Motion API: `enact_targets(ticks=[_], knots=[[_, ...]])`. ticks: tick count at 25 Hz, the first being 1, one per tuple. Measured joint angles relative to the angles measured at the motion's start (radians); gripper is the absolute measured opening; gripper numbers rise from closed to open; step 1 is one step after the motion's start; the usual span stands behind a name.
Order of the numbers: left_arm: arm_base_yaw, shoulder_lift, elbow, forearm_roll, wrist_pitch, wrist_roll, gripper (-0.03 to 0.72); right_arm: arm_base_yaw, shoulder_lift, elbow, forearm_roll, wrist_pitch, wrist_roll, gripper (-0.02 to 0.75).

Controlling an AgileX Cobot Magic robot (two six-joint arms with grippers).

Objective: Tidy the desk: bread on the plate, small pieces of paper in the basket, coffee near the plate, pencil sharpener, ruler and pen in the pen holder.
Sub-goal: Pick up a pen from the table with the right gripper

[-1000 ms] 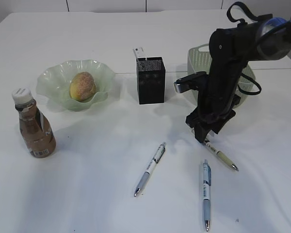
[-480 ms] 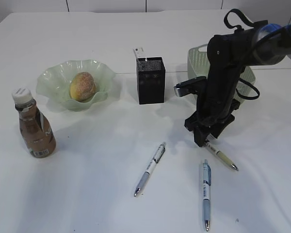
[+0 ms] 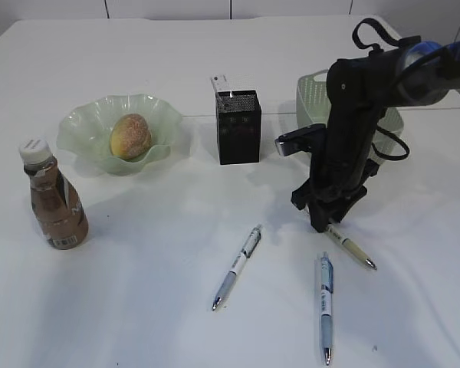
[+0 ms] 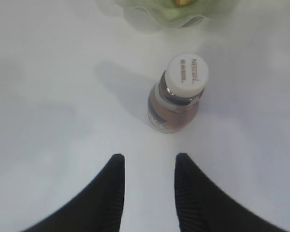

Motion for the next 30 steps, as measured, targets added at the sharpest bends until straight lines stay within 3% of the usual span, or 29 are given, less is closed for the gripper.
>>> enact_targets(ticks=[4,9,15,24,30], knots=[[0.0,0.0,0.0,0.0,0.0,0.0,0.239,0.0,0.001,0.0,0.0,0.0,0.002,0.312],[0.0,0.0,0.0,0.0,0.0,0.0,0.239,0.0,0.001,0.0,0.0,0.0,0.002,0.164],[0.0,0.0,0.0,0.0,0.0,0.0,0.238,0.0,0.002,-0.009,0.004,0.002,0.002,0.113],[0.0,0.0,0.0,0.0,0.0,0.0,0.238,0.0,0.018,-0.134,0.019,0.094,0.002,0.11],[0.0,0.0,0.0,0.0,0.0,0.0,0.239,0.0,0.018,-0.316,0.073,0.146,0.002,0.107]])
